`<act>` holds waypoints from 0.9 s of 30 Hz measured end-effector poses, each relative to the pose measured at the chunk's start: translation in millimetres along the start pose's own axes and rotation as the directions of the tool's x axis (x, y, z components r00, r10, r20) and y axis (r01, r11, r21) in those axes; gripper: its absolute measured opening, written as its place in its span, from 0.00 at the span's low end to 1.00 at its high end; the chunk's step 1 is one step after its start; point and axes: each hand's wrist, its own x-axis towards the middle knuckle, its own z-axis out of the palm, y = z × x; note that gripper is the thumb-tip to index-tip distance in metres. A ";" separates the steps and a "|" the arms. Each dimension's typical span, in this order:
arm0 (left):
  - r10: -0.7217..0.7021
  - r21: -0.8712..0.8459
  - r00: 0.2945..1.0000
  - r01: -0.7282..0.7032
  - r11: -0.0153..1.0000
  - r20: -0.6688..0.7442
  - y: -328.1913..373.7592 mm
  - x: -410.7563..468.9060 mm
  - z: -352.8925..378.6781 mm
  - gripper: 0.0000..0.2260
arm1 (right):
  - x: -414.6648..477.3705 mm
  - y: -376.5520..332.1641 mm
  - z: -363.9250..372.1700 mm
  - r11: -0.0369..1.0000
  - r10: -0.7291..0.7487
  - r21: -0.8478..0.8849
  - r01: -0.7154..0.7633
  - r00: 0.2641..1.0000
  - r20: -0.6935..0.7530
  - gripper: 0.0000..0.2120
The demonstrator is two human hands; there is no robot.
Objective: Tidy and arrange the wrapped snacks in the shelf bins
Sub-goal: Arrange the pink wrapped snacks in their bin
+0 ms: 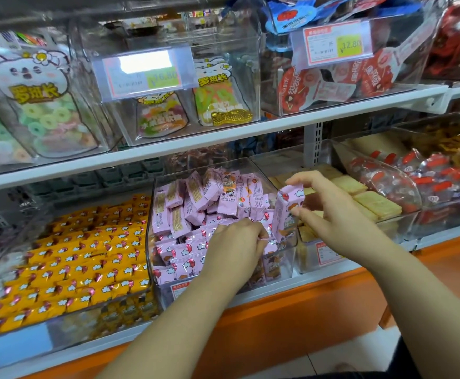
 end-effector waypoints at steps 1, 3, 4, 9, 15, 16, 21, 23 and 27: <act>0.000 0.004 1.000 0.000 1.000 0.001 0.2 0.0 -0.1 0.08 | 0.1 0.1 1.0 1.000 0.002 -0.032 -0.002 1.000 0.019 0.18; -0.001 0.007 1.000 0.001 1.000 0.005 0.8 -0.3 -0.1 0.07 | 0.3 1.0 0.5 0.997 0.027 -0.073 -0.023 0.998 0.056 0.16; -0.003 0.006 1.000 0.003 1.000 0.006 1.3 -0.4 -0.2 0.07 | -0.1 1.4 0.3 0.995 0.037 -0.099 -0.030 0.997 0.074 0.16; -0.010 0.008 1.000 0.010 1.000 0.002 1.8 -0.2 -0.4 0.08 | -2.0 1.8 8.7 0.958 0.095 -0.284 -0.035 0.975 0.200 0.13; -0.011 0.003 1.000 0.011 1.000 0.004 2.1 0.2 0.0 0.08 | 0.4 5.4 11.4 0.885 0.122 -0.465 -0.018 0.973 0.195 0.09; -0.010 0.001 1.000 0.010 1.000 0.005 1.9 0.2 -0.1 0.08 | 0.2 5.4 11.4 0.877 0.125 -0.480 -0.017 0.973 0.194 0.08; -0.007 0.007 1.000 0.007 1.000 0.003 1.7 -0.9 1.8 0.08 | 1.4 4.2 18.5 0.780 0.153 -0.622 0.066 0.944 0.293 0.07; 0.002 0.004 1.000 -0.002 1.000 -0.010 2.0 -0.9 2.1 0.08 | 0.6 3.6 22.2 0.724 0.152 -0.680 0.111 0.937 0.315 0.06; 0.003 -0.004 1.000 -0.003 1.000 -0.024 2.6 0.5 2.5 0.07 | -2.7 4.1 28.2 0.657 0.174 -0.740 0.141 0.927 0.331 0.09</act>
